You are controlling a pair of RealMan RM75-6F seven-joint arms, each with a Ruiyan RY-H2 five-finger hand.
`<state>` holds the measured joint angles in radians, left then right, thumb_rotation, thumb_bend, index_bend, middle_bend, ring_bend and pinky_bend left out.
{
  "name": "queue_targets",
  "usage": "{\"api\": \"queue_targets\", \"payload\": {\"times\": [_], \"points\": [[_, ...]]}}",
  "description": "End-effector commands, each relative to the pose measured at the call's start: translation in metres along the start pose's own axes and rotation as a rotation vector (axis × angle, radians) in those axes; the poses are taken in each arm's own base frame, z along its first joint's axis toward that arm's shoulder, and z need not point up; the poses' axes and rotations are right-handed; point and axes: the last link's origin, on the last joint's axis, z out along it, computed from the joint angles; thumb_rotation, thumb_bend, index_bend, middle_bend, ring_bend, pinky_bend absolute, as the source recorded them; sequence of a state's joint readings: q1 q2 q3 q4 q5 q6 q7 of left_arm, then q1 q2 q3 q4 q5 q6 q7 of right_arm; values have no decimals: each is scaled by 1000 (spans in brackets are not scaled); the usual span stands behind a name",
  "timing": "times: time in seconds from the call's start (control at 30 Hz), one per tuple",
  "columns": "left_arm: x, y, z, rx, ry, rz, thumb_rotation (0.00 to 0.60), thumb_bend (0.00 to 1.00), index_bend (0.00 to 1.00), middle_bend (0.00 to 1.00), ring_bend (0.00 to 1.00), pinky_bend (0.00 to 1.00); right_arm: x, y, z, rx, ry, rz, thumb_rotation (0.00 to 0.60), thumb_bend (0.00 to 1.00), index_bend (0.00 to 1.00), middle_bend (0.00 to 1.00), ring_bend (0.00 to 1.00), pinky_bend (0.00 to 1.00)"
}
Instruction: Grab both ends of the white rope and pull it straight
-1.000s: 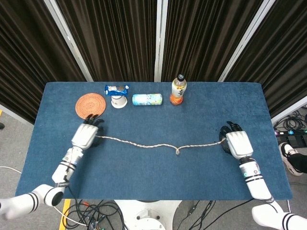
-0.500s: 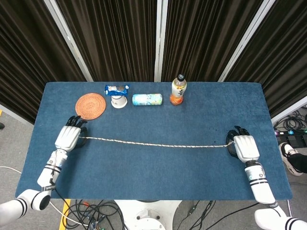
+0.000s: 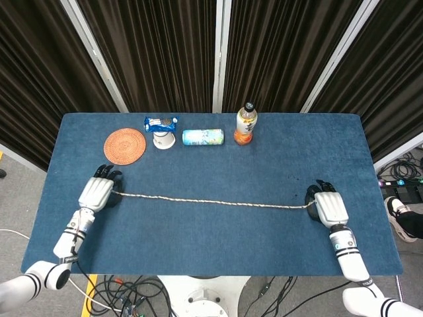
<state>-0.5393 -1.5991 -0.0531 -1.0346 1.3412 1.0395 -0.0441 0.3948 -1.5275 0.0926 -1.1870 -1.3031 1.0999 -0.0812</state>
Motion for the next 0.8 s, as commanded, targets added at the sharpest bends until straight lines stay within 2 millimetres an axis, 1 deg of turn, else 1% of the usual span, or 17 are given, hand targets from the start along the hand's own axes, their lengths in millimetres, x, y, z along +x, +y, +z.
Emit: {"api": "queue_targets", "payload": {"times": [0.03, 0.07, 0.1, 0.23, 0.3, 0.33, 0.37, 0.43, 0.47, 0.53, 0.57, 0.67, 0.77, 0.8], "points": [[1, 1, -3, 7, -9, -22, 600, 251, 237, 127, 20, 0, 1, 0, -4, 2, -2, 1, 600, 369, 174, 180, 4, 40], [3, 1, -4, 9, -3, -35, 600, 232, 212, 121, 14, 0, 3, 1, -6, 2, 2, 2, 600, 360, 125, 163, 0, 34], [7, 1, -6, 12, 11, -55, 600, 222, 203, 118, 13, 0, 7, 2, -8, 1, 13, 3, 600, 358, 106, 154, 0, 34], [28, -9, -20, 50, 107, -132, 600, 196, 193, 117, 13, 0, 29, 12, -21, -6, 73, -5, 600, 357, 88, 145, 0, 34], [41, -22, -35, 90, 175, -152, 600, 191, 193, 117, 13, 0, 46, 18, -32, -5, 108, 4, 600, 357, 88, 145, 0, 34], [47, -28, -43, 110, 203, -153, 600, 190, 193, 117, 13, 0, 53, 21, -38, -3, 123, 5, 600, 357, 88, 145, 0, 34], [53, -36, -55, 137, 235, -148, 600, 188, 194, 117, 13, 0, 63, 25, -46, -1, 143, 3, 600, 358, 87, 145, 0, 35], [61, -49, -74, 183, 273, -138, 600, 187, 194, 117, 14, 0, 77, 32, -59, -4, 170, -3, 600, 358, 86, 145, 0, 34], [64, -56, -87, 211, 294, -135, 600, 186, 194, 117, 14, 0, 85, 36, -68, -8, 187, -9, 600, 357, 85, 145, 0, 34], [68, -64, -108, 247, 315, -134, 600, 185, 196, 117, 14, 0, 96, 41, -81, -17, 209, -16, 600, 357, 85, 145, 0, 34], [70, -68, -121, 270, 325, -132, 600, 185, 200, 117, 14, 0, 102, 43, -89, -23, 223, -18, 600, 358, 85, 145, 0, 34], [72, -73, -153, 325, 354, -131, 600, 185, 212, 118, 14, 0, 114, 48, -108, -43, 251, -8, 600, 357, 85, 145, 0, 34], [71, -71, -178, 362, 356, -130, 600, 185, 212, 118, 13, 0, 120, 51, -123, -62, 263, 1, 600, 358, 85, 145, 0, 34], [69, -69, -184, 365, 352, -133, 600, 185, 212, 118, 13, 0, 121, 51, -126, -65, 261, 1, 600, 358, 85, 145, 0, 34]]}}
